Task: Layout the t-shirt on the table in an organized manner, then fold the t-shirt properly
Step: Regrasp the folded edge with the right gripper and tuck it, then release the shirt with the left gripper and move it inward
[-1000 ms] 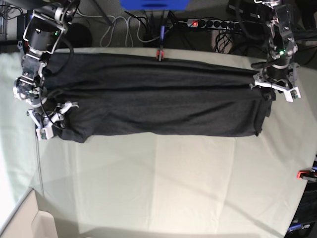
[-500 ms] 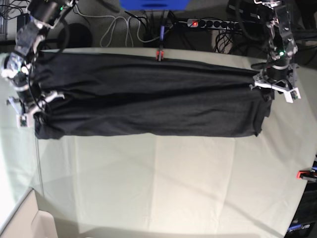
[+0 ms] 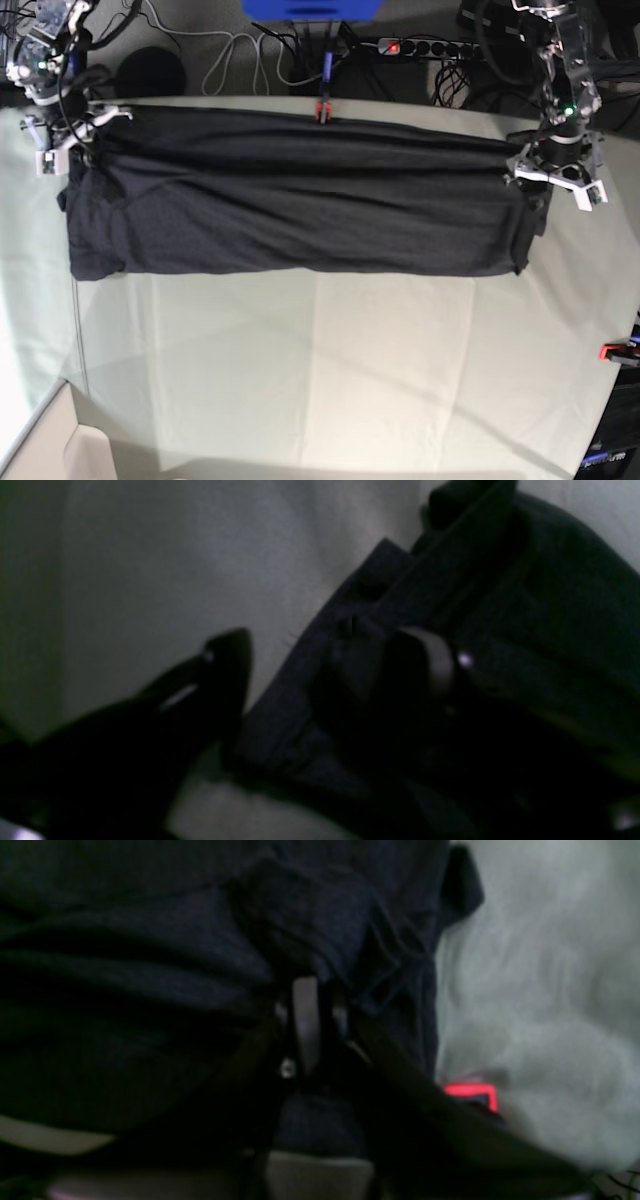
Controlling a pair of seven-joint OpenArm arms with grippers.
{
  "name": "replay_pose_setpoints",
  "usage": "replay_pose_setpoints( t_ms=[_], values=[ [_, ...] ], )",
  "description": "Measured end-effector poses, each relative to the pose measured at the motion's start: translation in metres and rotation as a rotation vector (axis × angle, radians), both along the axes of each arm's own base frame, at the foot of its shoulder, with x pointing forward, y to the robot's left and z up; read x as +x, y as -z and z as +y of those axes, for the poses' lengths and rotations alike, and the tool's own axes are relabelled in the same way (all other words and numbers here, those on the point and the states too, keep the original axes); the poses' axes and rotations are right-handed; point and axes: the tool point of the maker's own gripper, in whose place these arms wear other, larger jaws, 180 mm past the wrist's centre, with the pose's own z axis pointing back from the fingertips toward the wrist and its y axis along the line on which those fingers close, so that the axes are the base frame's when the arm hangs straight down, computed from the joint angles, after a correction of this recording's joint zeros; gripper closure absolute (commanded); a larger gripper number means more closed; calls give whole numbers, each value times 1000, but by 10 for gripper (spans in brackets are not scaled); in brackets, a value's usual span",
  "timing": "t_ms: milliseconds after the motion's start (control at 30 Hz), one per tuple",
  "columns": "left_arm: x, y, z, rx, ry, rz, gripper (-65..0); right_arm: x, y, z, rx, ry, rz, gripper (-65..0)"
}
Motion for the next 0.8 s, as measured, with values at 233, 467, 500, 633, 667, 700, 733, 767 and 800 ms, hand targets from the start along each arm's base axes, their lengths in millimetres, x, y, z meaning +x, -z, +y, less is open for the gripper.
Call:
replay_pose_setpoints(
  t_ms=[233, 467, 500, 633, 667, 700, 733, 767, 800],
  values=[
    [15, -33, -4, -72, -20, -128, -610, -10, 5, 5, 12, -7, 21, -285],
    [26, -26, -2, -91, -34, -123, -610, -6, 5, 8, 20, 6, 9, -283],
    [26, -21, -2, -100, -41, -116, -610, -6, 5, 8, 23, 7, 9, -283],
    [19, 8, -2, -134, -72, -44, -610, -8, 6, 9, 22, 6, 12, -283],
    [18, 11, -3, -128, -74, -40, -610, -8, 6, 9, 23, 6, 13, -283],
    [19, 12, -5, -134, -70, -42, -610, -8, 6, 9, 25, 7, 12, -283],
    [21, 13, -8, -126, -49, -39, -610, -7, 6, 10, 25, 7, 11, -283],
    [23, 14, -12, -118, -26, -36, -609, -7, 6, 10, 25, 7, 11, -283],
    [25, 15, -17, -114, -3, -32, -609, -7, 6, 10, 25, 7, 12, -283]
  ],
)
